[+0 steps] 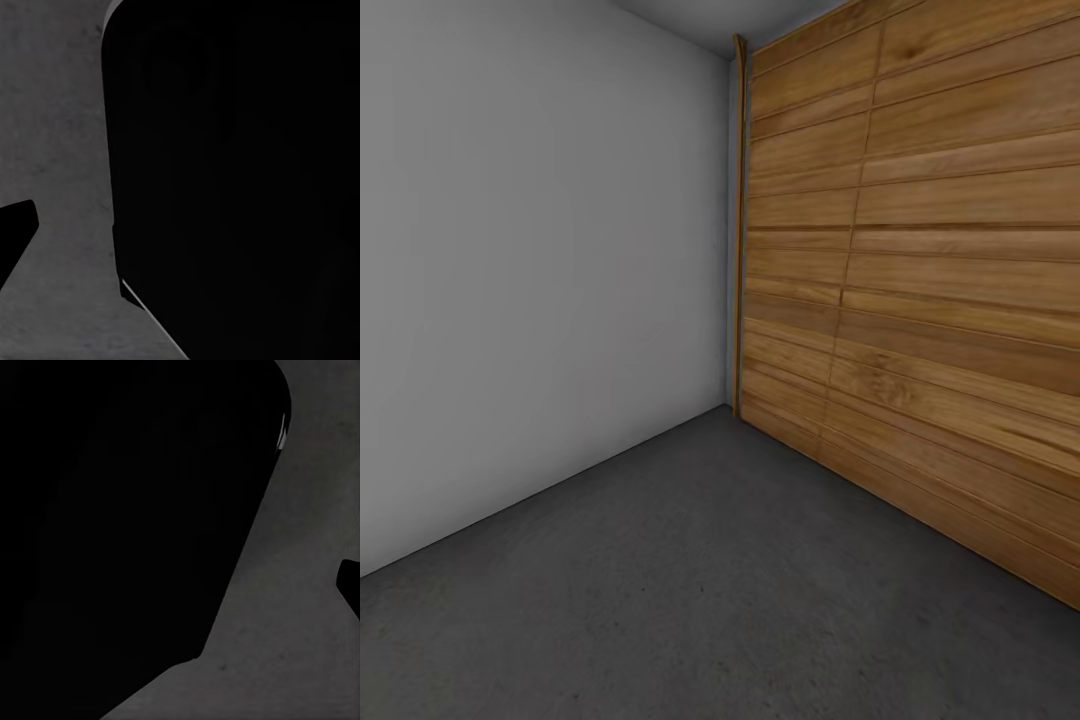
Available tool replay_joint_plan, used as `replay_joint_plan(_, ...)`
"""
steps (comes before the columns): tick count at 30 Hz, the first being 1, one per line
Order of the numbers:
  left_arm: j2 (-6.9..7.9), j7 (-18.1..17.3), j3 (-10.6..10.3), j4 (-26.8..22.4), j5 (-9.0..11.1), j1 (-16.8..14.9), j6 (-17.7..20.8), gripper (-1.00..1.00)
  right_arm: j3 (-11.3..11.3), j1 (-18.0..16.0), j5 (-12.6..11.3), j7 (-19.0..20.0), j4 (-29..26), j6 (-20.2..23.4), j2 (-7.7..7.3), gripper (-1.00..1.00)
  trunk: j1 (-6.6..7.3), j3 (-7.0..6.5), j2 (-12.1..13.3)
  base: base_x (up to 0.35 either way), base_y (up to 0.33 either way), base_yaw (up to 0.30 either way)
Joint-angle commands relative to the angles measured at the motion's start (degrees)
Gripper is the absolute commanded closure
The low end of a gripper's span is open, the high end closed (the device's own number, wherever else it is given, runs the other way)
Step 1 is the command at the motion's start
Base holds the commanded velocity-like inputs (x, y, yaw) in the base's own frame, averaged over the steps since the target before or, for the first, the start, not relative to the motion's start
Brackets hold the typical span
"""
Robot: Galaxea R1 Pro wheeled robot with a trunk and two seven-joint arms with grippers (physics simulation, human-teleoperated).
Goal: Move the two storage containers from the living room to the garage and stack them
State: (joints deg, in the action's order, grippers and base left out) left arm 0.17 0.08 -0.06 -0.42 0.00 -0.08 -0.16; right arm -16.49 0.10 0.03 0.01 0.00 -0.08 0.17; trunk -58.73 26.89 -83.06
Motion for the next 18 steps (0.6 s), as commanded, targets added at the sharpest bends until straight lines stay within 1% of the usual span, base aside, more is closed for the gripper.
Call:
replay_joint_plan(1,0.00,0.0,0.0,0.0,0.0,0.0,0.0,-1.00,-0.2,0.0,0.0,0.0,0.0,0.0,0.00,-1.00,0.00,0.04,0.0,0.000,0.000,0.000)
replay_joint_plan(18,0.00,0.0,0.0,0.0,0.0,0.0,0.2,-1.00,-0.2,0.0,0.0,0.0,0.0,0.0,0.01,-1.00,0.00,0.04,0.0,0.000,0.000,0.000)
